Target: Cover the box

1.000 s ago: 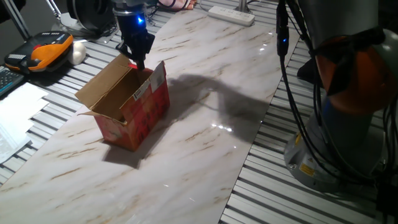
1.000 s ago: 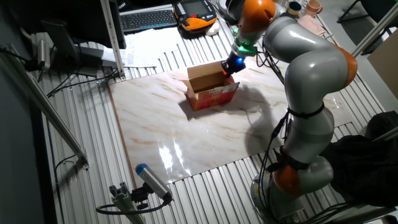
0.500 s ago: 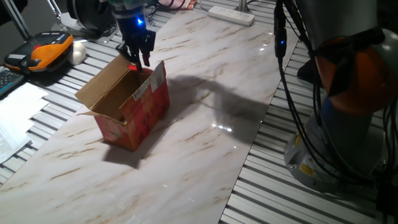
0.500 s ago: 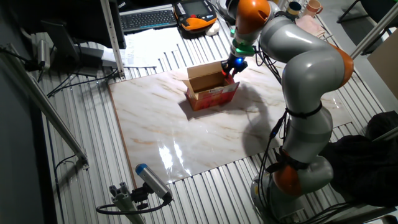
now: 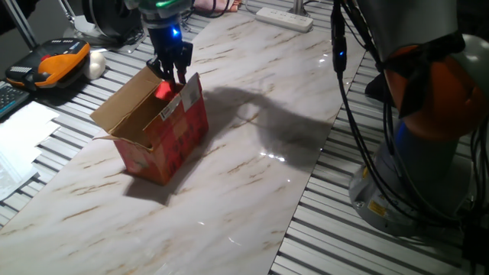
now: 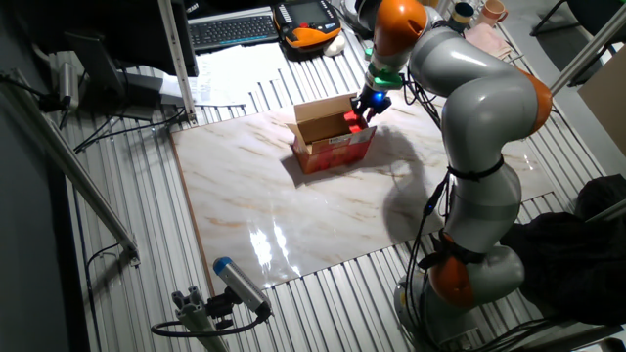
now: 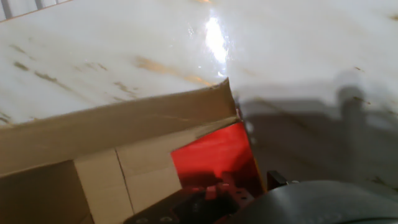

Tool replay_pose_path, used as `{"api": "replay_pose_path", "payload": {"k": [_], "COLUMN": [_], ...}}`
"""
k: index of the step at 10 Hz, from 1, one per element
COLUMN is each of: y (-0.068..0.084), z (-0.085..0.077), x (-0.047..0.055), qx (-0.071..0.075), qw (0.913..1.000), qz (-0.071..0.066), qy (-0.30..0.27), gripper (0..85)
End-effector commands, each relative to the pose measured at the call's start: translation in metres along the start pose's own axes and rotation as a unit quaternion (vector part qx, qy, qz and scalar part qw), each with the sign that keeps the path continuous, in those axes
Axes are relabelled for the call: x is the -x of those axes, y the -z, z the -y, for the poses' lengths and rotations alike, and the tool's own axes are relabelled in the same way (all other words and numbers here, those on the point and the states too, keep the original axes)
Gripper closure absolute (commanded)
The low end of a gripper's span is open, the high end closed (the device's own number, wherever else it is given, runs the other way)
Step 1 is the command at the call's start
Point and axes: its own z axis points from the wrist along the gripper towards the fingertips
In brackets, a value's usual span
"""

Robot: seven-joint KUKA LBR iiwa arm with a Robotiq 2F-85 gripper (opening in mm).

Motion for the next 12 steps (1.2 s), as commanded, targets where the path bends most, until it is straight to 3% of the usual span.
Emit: {"api": "replay_pose_path", "payload": {"k": [1,2,3,4,6,10,12], "y": [-0.002,-0.003,-0.004,-0.003,-0.002,0.004,0.008], "z": [0.001,0.001,0.001,0.001,-0.001,-0.009,-0.018], "x": [0.001,0.001,0.001,0.001,0.001,0.000,0.001], "qx": [0.002,0.006,0.012,0.018,0.022,0.019,0.002], "qw": [1.0000,1.0000,0.9999,0.9998,0.9996,0.9994,0.9993], "qz": [0.000,-0.001,-0.002,-0.003,-0.006,0.003,0.002], "qy": [0.001,0.001,0.004,0.011,0.015,0.028,0.038], "gripper": [51.0,68.0,68.0,85.0,85.0,85.0,85.0]}}
